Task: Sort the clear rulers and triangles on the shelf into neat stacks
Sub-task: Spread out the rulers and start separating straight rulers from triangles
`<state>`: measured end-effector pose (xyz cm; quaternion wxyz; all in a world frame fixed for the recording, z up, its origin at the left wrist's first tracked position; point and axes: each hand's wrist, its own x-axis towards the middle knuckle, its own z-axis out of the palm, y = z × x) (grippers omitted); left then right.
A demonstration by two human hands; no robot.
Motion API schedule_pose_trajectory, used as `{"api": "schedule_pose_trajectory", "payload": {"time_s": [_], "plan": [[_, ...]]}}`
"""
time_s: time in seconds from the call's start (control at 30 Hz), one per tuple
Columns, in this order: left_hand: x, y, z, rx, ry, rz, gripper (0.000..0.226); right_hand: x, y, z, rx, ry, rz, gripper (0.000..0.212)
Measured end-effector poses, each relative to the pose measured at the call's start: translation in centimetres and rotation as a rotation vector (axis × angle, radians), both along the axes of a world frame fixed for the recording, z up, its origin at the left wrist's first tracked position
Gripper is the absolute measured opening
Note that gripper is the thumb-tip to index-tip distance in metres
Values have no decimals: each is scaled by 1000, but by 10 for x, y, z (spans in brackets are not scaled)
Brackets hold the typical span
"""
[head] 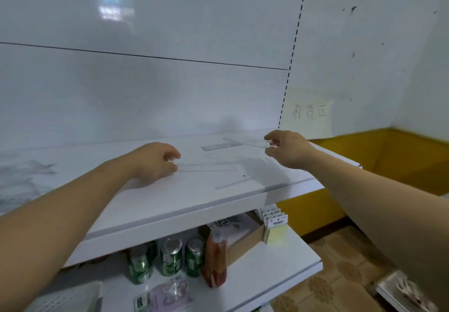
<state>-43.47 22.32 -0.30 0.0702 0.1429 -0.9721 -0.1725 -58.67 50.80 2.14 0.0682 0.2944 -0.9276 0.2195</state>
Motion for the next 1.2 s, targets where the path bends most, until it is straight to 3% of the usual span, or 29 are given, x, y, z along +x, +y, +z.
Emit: {"api": "schedule_pose_trajectory", "payload": {"time_s": [0.23, 0.53, 0.8, 0.97, 1.2], "plan": [[-34, -18, -3, -7, -38, 41, 37, -74, -47, -4, 141, -90, 157, 42], [-60, -4, -9, -4, -41, 173, 38, -147, -93, -13, 318, -60, 394, 44], [-91, 14, -10, 71, -8, 358, 40, -199, -97, -19, 348, -82, 578, 51], [-127, 37, -11, 45, 29, 406, 42, -241, -64, -21, 336, -127, 538, 55], [-176, 55, -8, -39, -82, 375, 40, -285, -14, -48, 254, -158, 505, 62]]}}
